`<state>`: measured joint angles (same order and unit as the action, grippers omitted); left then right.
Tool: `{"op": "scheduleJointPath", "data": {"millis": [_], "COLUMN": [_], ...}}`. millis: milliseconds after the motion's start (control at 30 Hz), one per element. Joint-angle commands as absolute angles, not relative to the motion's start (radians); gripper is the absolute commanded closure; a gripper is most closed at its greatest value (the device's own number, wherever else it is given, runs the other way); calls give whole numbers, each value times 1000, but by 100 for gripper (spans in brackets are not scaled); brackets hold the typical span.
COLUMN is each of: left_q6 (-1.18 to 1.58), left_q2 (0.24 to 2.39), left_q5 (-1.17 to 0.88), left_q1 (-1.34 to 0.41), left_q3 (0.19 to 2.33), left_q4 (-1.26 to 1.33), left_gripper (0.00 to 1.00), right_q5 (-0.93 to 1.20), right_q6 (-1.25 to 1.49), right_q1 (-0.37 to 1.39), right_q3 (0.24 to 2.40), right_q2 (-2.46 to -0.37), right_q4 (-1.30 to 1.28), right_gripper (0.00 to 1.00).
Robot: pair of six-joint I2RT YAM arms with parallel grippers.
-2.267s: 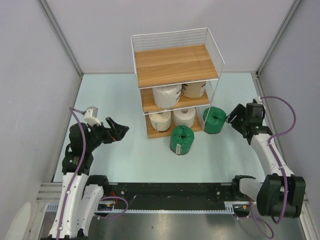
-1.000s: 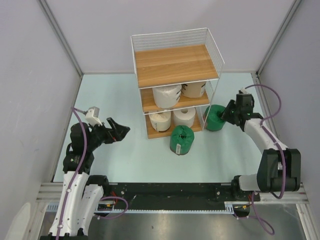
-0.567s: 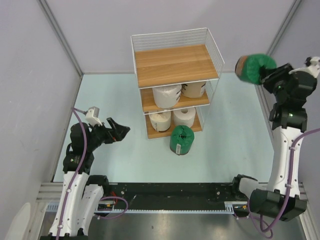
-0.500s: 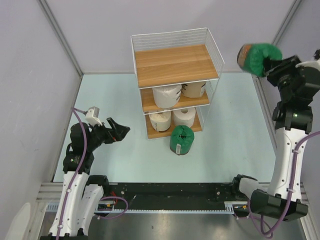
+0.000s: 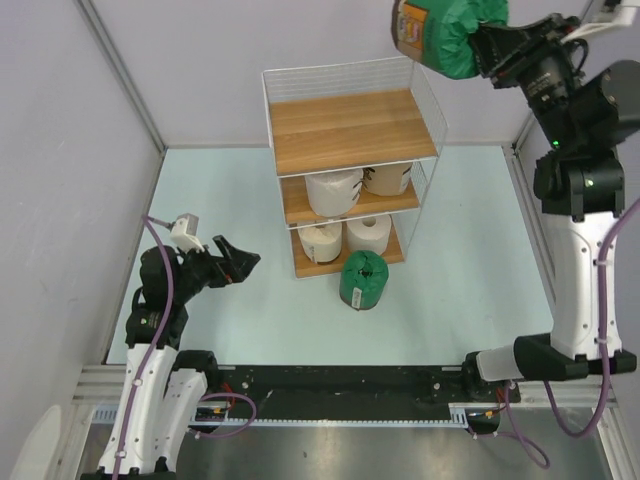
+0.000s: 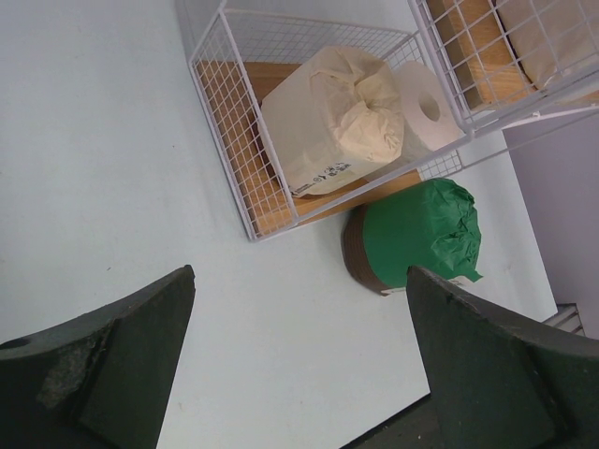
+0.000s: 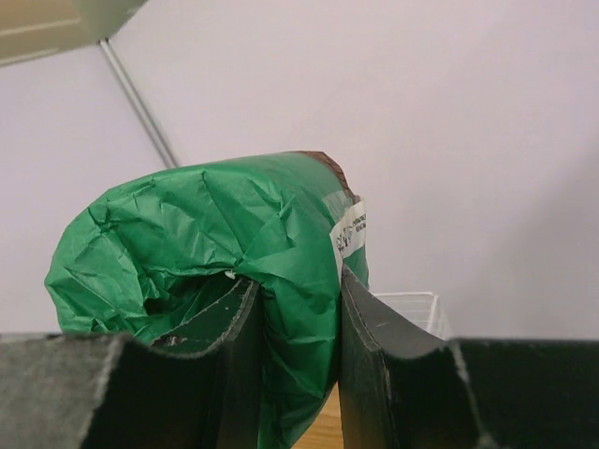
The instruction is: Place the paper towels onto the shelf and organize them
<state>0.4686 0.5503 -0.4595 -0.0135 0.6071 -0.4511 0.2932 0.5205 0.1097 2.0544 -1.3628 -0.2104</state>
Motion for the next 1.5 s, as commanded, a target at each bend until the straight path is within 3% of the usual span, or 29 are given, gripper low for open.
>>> {"op": "scheduleJointPath", "data": {"millis": [0, 267, 900, 1467], "left_q6": [462, 460, 463, 460], "left_q2": [540, 543, 554, 557], "left_q5": [-488, -495, -505, -508], "left_q1": [-11, -9, -9, -9], "left_q3": [615, 612, 609, 611], "left_q4": [-434, -425, -420, -422], "left_gripper": [0, 0, 0, 0], "right_q5": [331, 279, 26, 20], "right_q6": [413, 304, 130, 113], "right_q1": [199, 284, 410, 407], "right_q3": [2205, 2529, 2462, 2419], "right_q2": [-1477, -1684, -1641, -1591], "right_q4": [-358, -689, -858, -857], "right_gripper": [91, 91, 88, 88]}}
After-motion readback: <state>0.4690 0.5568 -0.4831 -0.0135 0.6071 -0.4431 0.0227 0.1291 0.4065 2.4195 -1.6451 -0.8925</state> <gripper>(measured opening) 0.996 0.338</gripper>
